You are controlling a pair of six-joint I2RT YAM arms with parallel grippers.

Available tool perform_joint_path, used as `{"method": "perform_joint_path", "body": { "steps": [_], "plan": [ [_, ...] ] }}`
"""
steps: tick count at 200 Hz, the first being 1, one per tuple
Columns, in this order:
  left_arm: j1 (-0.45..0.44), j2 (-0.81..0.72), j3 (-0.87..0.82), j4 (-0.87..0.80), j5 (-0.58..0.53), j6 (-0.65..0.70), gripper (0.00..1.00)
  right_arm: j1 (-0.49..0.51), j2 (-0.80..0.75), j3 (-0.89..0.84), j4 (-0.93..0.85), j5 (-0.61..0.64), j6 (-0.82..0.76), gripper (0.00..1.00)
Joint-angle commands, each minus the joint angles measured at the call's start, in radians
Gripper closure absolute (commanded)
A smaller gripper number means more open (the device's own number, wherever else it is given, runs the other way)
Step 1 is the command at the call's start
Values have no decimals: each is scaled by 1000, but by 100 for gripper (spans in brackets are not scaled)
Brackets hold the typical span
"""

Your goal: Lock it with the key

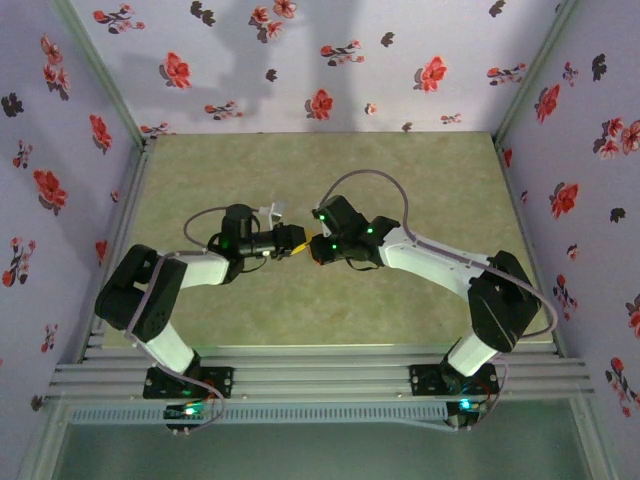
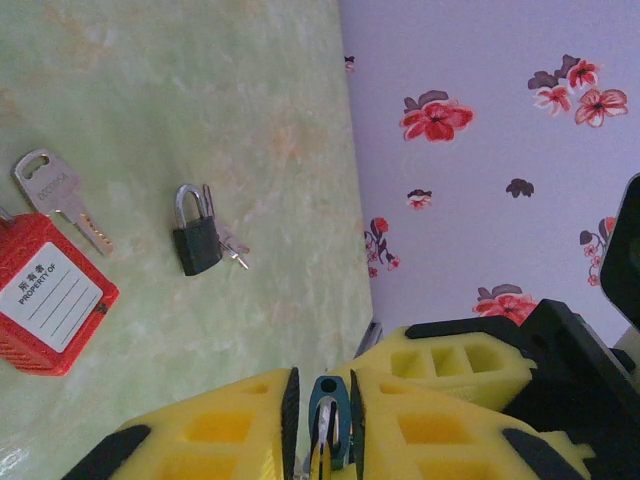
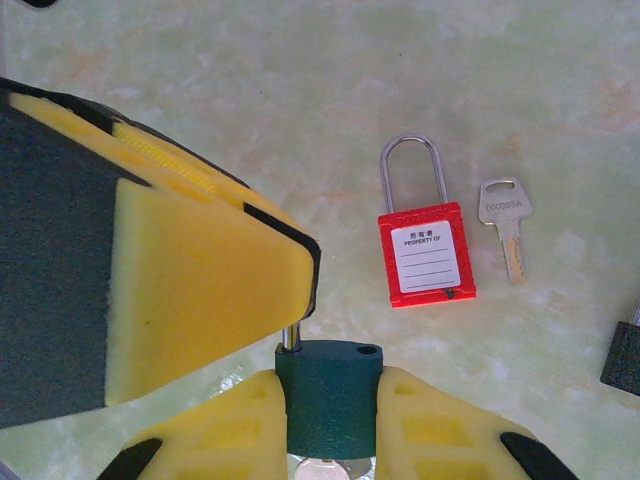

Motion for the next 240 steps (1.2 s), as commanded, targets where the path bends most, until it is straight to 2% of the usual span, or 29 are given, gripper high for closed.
{"method": "perform_joint_path", "body": {
  "steps": [1, 137, 214, 240],
  "plan": [
    [-2, 2, 25, 31, 28, 7, 78, -6, -1, 11, 26, -8, 8, 92],
    [6, 2, 23, 30, 28, 7, 87, -7, 3, 7, 13, 0, 4, 92],
    [9, 6, 24, 28, 28, 9, 100, -6, -8, 14, -5, 4, -4, 91],
    [9, 5, 25, 26, 28, 10, 100, -7, -6, 17, -6, 3, -7, 90]
  ]
}}
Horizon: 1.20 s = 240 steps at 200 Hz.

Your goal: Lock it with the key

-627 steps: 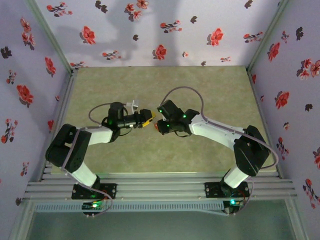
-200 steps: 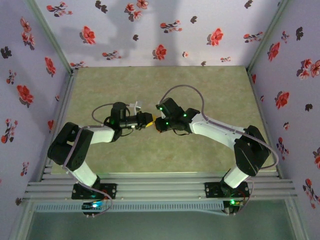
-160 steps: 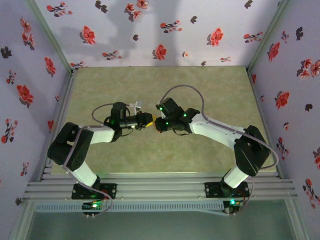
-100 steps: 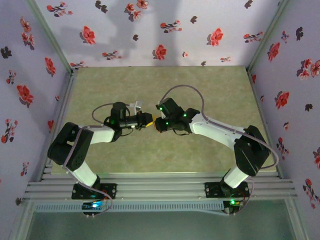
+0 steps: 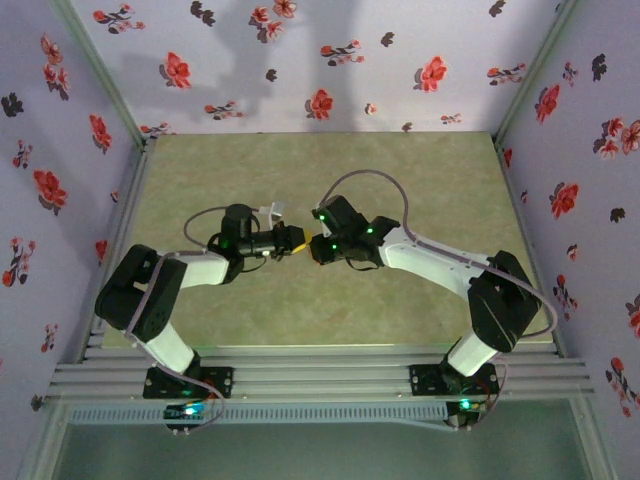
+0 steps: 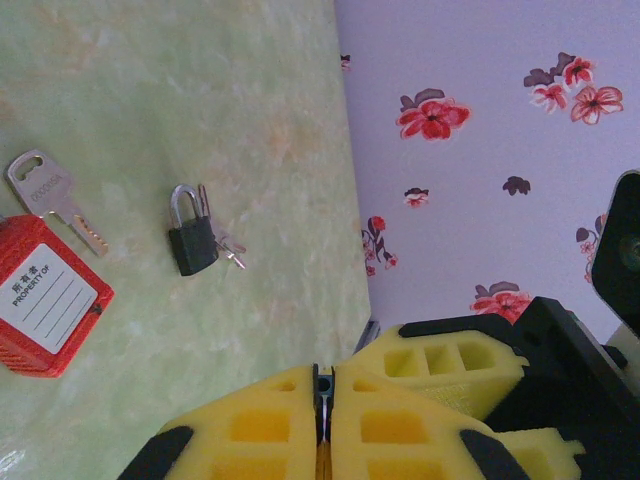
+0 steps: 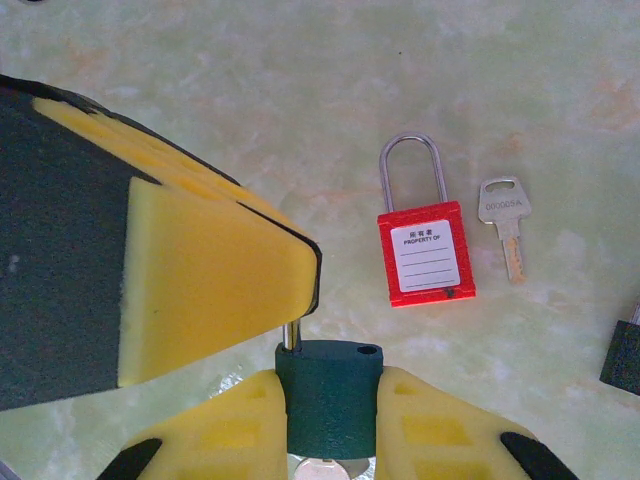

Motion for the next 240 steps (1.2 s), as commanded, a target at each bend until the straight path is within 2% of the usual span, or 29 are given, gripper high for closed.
{"method": "perform_joint_path", "body": {
  "steps": [1, 40, 106, 125, 163, 240],
  "plan": [
    [7, 5, 24, 18, 21, 10, 100, -7, -7, 18, -4, 3, -7, 90],
    [7, 5, 25, 14, 21, 12, 100, -5, -5, 21, -9, -2, -11, 81],
    [9, 0, 25, 1, 17, 17, 100, -5, -27, 5, -11, 6, -25, 57],
    [8, -1, 27, -5, 17, 21, 100, -5, -33, -5, -6, 9, -26, 54],
    [7, -4, 28, -15, 17, 26, 100, -3, -36, -33, 25, -4, -13, 55],
    [7, -7, 27, -14, 17, 27, 100, 5, -16, -41, 69, -21, 1, 67]
  ]
}}
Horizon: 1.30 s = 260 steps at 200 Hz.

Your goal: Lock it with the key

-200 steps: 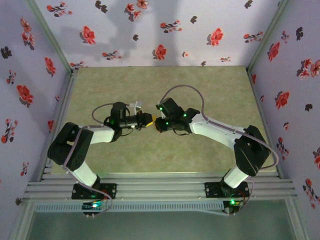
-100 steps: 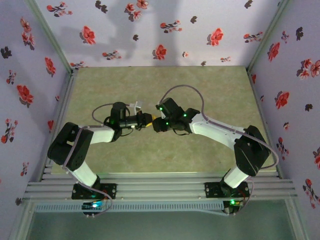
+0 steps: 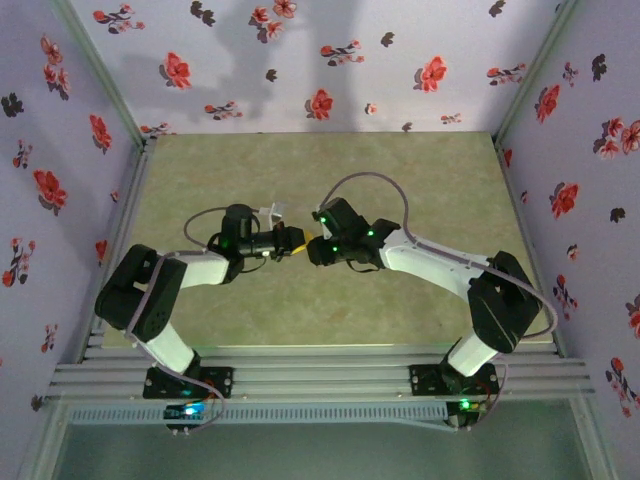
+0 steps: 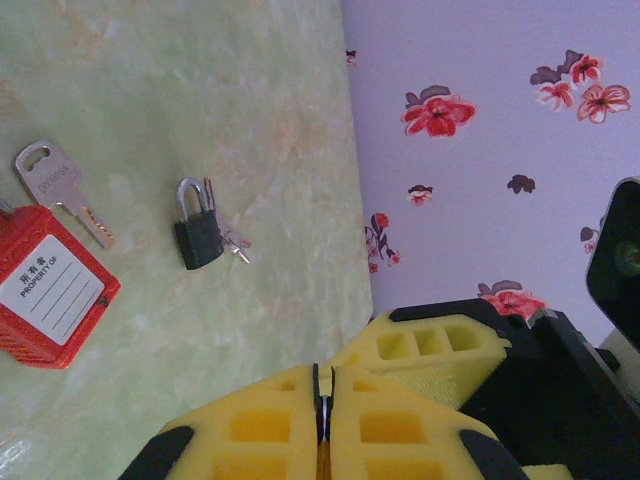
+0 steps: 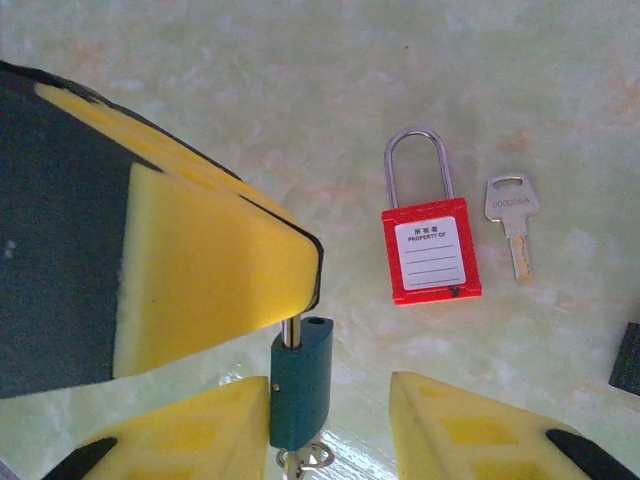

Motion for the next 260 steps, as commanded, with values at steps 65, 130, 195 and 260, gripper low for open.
{"method": "perform_joint_path", "body": {
  "steps": [65, 130, 195, 260],
  "plan": [
    [3, -12, 24, 6, 13, 22, 100, 7, 14, -3, 35, -15, 11, 72],
    [2, -15, 22, 11, 15, 23, 100, 7, 32, 3, 40, -21, 13, 73],
    [0, -23, 18, 23, 16, 22, 100, 7, 30, -2, 39, -3, 12, 84],
    [0, -26, 10, 64, 25, 3, 100, 2, -25, -43, 42, 15, 1, 99]
  ]
}}
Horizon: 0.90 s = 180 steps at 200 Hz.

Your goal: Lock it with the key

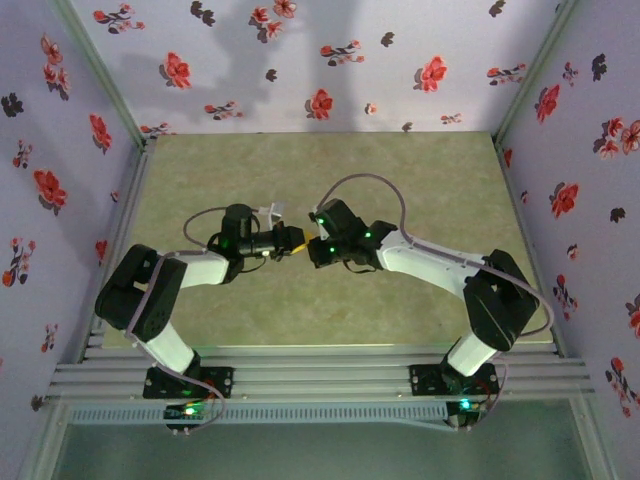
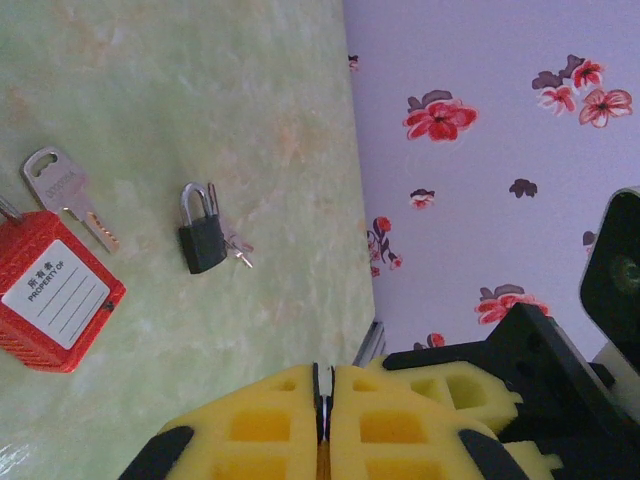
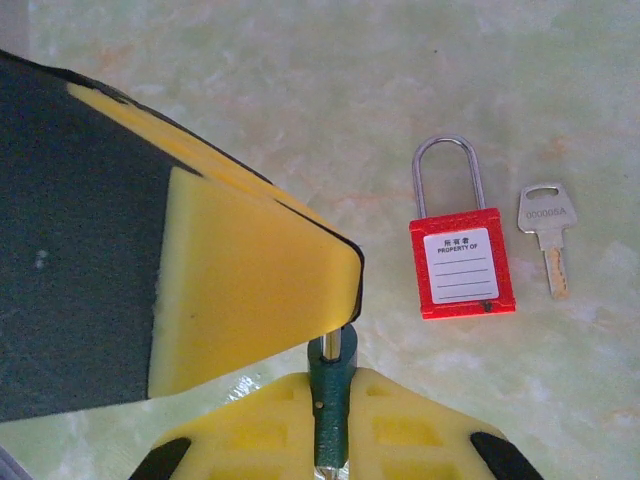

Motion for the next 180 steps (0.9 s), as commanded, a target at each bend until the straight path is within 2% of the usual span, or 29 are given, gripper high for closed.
{"method": "perform_joint_path", "body": {
  "steps": [1, 38, 86, 180],
  "plan": [
    [1, -25, 10, 63, 32, 3, 100, -6, -39, -30, -6, 35, -7, 99],
    [1, -24, 2, 104, 37, -14, 100, -14, -76, -59, 6, 9, -9, 100],
    [1, -24, 0, 134, 46, -28, 100, -32, -145, -122, 58, -120, -9, 100],
    [3, -22, -6, 162, 55, -39, 83, -44, -231, -208, 108, -266, -29, 100]
  ]
}}
